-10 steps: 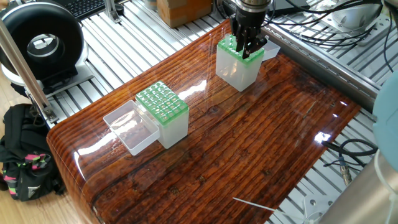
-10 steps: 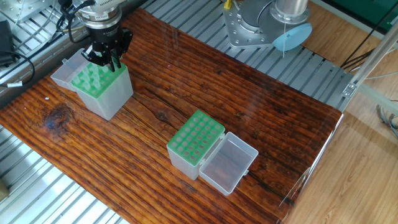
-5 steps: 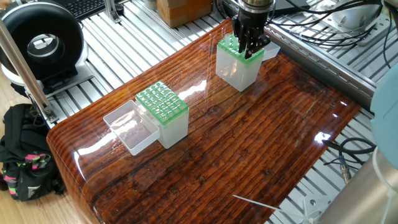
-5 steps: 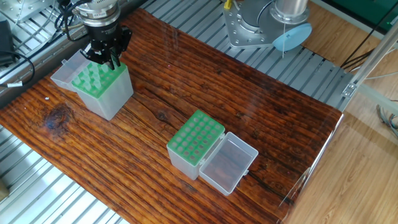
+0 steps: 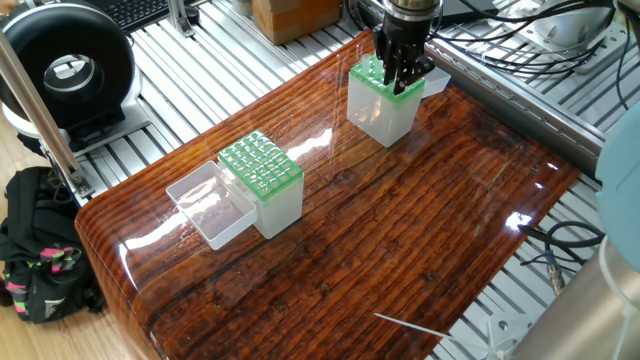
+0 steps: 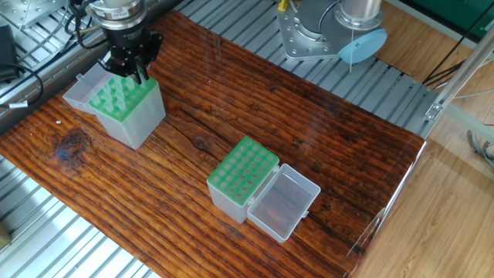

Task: Transfer all large pipette tips from one holder to another

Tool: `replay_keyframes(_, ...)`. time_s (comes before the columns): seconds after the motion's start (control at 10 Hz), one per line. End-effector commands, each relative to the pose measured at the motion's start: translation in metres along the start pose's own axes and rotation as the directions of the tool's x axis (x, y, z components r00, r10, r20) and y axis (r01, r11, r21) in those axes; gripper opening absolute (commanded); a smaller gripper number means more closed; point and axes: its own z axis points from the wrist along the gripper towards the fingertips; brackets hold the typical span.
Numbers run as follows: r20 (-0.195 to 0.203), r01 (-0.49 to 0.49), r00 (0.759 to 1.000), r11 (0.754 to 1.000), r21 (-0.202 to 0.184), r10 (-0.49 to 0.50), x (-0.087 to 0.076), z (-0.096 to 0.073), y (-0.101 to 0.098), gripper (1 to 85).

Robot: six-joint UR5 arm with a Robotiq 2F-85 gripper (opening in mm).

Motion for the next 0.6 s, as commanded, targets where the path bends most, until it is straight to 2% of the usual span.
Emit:
replay_keyframes(0.0, 0.014, -0.016, 1.000, 1.000, -0.003, 0.016, -0.003, -0.011, 0.000, 1.0)
replay_keyframes(0.5, 0.001, -0.023, 1.000, 0.999, -0.030, 0.023, 0.000, -0.034, 0.008, 1.0)
